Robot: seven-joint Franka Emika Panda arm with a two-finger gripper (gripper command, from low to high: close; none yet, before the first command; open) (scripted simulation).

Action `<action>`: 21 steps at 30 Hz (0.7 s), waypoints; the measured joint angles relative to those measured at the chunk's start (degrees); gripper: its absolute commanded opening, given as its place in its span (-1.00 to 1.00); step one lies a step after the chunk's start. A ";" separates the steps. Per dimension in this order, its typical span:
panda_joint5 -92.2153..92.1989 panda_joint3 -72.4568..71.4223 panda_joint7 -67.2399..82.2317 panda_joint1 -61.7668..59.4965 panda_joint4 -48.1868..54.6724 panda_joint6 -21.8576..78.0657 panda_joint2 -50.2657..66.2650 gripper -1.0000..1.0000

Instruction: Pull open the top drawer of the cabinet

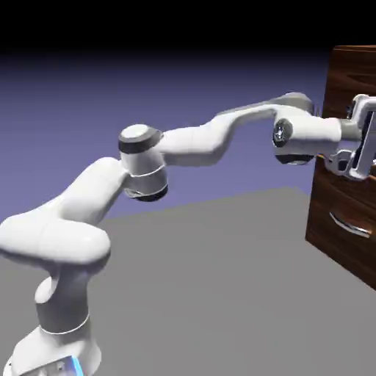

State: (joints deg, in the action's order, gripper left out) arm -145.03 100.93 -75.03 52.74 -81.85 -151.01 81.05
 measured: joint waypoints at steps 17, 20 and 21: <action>-1.58 3.43 -8.03 -8.28 17.82 -4.27 4.20 -1.00; -3.18 3.73 -5.51 -4.44 11.59 -2.04 4.44 -1.00; -3.64 3.84 -4.74 -3.16 9.51 -1.30 4.53 -1.00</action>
State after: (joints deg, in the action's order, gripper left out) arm -148.67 104.77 -79.77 49.59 -72.34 -152.31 85.58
